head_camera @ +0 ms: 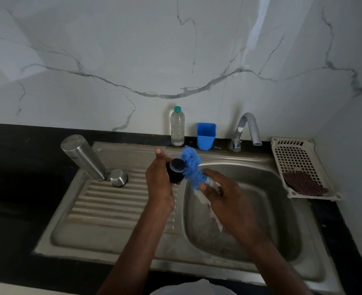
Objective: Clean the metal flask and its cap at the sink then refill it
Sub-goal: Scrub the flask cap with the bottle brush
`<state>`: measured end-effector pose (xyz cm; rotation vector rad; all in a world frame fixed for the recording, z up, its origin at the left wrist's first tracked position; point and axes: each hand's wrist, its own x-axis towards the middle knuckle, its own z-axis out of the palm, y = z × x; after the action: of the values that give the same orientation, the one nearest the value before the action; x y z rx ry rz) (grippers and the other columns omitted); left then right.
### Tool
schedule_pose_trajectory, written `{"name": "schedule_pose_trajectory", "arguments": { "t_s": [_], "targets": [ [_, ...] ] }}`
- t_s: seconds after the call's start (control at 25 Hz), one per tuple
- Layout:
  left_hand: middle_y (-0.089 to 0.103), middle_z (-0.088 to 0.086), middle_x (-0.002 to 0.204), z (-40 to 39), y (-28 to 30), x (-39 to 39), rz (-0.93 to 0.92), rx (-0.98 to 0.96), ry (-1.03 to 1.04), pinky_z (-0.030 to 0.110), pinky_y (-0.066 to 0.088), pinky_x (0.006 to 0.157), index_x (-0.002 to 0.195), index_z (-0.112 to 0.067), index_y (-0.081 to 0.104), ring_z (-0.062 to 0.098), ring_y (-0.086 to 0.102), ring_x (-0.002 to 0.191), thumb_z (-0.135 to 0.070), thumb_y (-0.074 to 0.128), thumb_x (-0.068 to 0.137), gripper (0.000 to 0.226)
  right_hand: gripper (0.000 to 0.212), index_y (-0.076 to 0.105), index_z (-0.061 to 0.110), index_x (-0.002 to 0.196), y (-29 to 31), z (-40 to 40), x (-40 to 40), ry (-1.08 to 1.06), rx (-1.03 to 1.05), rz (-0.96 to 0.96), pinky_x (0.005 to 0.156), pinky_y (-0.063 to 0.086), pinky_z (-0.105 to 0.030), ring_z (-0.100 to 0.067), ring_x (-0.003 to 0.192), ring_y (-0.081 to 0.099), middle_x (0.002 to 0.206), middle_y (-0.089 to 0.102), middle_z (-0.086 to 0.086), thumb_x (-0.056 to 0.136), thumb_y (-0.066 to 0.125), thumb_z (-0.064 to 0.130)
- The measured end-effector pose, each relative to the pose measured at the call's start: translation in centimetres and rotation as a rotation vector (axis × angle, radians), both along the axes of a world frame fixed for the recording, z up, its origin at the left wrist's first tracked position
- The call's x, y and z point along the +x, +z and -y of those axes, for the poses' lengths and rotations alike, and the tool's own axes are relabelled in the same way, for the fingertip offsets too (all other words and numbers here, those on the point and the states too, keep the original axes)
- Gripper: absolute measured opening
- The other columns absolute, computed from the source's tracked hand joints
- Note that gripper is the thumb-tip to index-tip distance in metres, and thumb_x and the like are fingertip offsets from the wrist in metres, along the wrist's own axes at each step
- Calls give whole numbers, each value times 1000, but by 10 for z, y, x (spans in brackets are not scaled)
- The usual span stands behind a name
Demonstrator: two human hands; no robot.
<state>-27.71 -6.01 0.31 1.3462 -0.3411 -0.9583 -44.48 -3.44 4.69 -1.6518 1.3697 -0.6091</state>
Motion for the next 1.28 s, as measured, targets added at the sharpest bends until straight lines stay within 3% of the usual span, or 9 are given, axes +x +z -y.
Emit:
{"name": "schedule_pose_trajectory", "arguments": {
  "t_s": [0.16, 0.28, 0.44, 0.6, 0.76, 0.88, 1.0, 1.12, 1.28],
  "targets": [
    [65, 1, 64, 2, 5, -3, 192, -22, 59, 22, 52, 59, 71, -12, 62, 7, 62, 57, -59, 57, 96, 54, 28, 58, 46, 125, 1, 4, 3, -36, 162, 191, 63, 53, -23, -10, 79, 69, 107, 70, 4, 101, 61, 33],
    [59, 0, 56, 12, -2, 9, 195, -13, 223, 23, 49, 56, 65, -9, 60, 7, 56, 50, -44, 62, 103, 51, 20, 68, 27, 120, -2, -10, 5, -13, 395, 446, 48, 47, -18, -7, 61, 63, 97, 73, -7, 102, 61, 24],
    [51, 13, 55, 8, -21, 6, 493, -156, 157, 18, 44, 53, 64, 3, 54, 5, 49, 49, -22, 64, 103, 48, 31, 63, 9, 122, -5, 4, 0, -107, 741, 693, 31, 30, -15, -7, 36, 42, 67, 56, -8, 97, 63, 27],
    [48, 17, 52, 13, -23, 18, 577, -222, 168, 17, 39, 52, 59, 1, 49, 5, 43, 48, -32, 66, 100, 55, 35, 59, 10, 120, -1, -4, 3, -87, 942, 808, 29, 25, -13, -5, 33, 39, 62, 50, -5, 91, 63, 29],
    [54, 5, 52, 6, -18, -2, 625, -267, 108, 14, 41, 52, 62, -2, 58, 5, 51, 48, -27, 66, 101, 47, 34, 58, 9, 122, -14, 3, 11, -178, 883, 833, 29, 27, -15, -5, 34, 39, 61, 51, -5, 94, 61, 29],
    [65, 1, 62, -1, -31, -11, 523, -153, 133, 16, 49, 56, 73, -2, 70, 5, 64, 56, -57, 54, 101, 64, 26, 61, 10, 117, -24, 3, 14, -248, 770, 778, 32, 30, -18, -7, 41, 41, 66, 51, -5, 101, 59, 30],
    [71, -1, 112, -13, -51, -27, 450, -73, -147, 30, 60, 87, 125, -16, 69, 7, 70, 99, -65, 45, 101, 59, 23, 61, 9, 115, -31, 0, 15, -312, 724, 751, 35, 33, -20, -10, 44, 44, 67, 50, -7, 104, 57, 29],
    [50, -3, 138, -15, -55, -27, 472, 4, -400, 17, 48, 101, 157, -25, 43, 0, 54, 121, -49, 45, 108, 55, 22, 62, 10, 112, -35, 2, 8, -354, 693, 754, 36, 35, -21, -11, 44, 46, 66, 53, -7, 104, 58, 29],
    [63, 3, 114, -7, -40, -17, 309, 69, -268, 27, 52, 78, 133, -15, 51, 16, 64, 101, -49, 41, 109, 43, 16, 69, 21, 113, -35, -17, 6, -223, 399, 509, 43, 44, -25, -15, 50, 58, 71, 66, -3, 102, 61, 30]
  ]
}}
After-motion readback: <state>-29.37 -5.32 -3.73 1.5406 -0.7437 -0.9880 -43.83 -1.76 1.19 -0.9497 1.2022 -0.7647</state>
